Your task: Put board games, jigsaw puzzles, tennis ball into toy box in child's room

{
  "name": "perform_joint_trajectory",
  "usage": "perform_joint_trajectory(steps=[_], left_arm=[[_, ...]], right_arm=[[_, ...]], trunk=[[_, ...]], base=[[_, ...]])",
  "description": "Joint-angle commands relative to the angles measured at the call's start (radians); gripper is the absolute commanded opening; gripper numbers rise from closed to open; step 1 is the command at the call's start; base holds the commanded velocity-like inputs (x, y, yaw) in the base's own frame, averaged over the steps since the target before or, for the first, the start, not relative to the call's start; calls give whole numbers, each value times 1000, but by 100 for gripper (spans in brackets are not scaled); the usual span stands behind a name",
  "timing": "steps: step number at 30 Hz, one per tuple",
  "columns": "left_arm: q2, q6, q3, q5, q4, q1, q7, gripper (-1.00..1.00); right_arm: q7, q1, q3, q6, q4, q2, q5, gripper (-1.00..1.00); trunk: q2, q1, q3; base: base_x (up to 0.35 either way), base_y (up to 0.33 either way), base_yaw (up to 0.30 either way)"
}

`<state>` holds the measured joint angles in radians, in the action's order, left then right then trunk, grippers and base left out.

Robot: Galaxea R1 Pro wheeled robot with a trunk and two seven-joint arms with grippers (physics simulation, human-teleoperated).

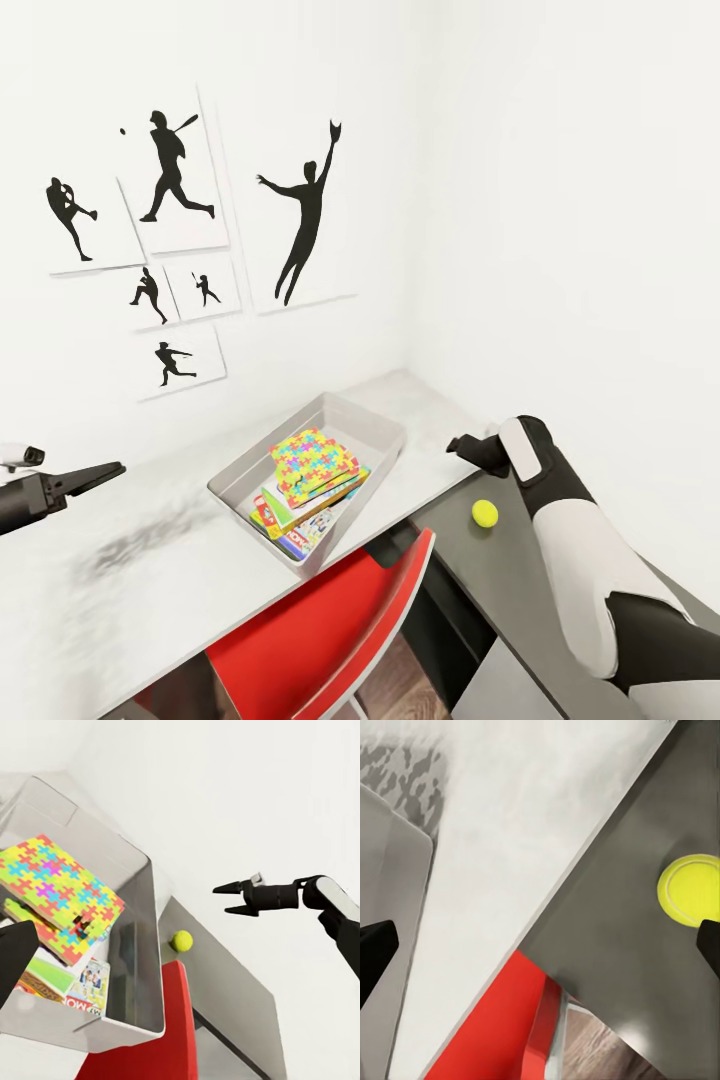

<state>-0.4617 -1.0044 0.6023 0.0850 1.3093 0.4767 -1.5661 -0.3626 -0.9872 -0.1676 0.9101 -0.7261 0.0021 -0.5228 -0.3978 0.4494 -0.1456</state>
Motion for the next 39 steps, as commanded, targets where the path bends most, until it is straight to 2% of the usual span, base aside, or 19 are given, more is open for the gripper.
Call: perform_joint_trajectory(steps=[1,17,39], left_arm=[[-1,-8,1,-1,-1,1,-5,100],[-3,0,6,-1,0,0,-5,100],[-9,0,11,1,1,0,-5,100]], right_arm=[[-9,-1,-1,2,-1,-1,-10,100],[-7,-1,1,0,-1,-3,-10,100],[-14,-1,4,-16,10,-3,-7,100]], trunk=[[-2,1,-2],[-2,1,-19],[-2,1,-52]], base=[[0,0,0],[54,41,-2],[1,1,-141]])
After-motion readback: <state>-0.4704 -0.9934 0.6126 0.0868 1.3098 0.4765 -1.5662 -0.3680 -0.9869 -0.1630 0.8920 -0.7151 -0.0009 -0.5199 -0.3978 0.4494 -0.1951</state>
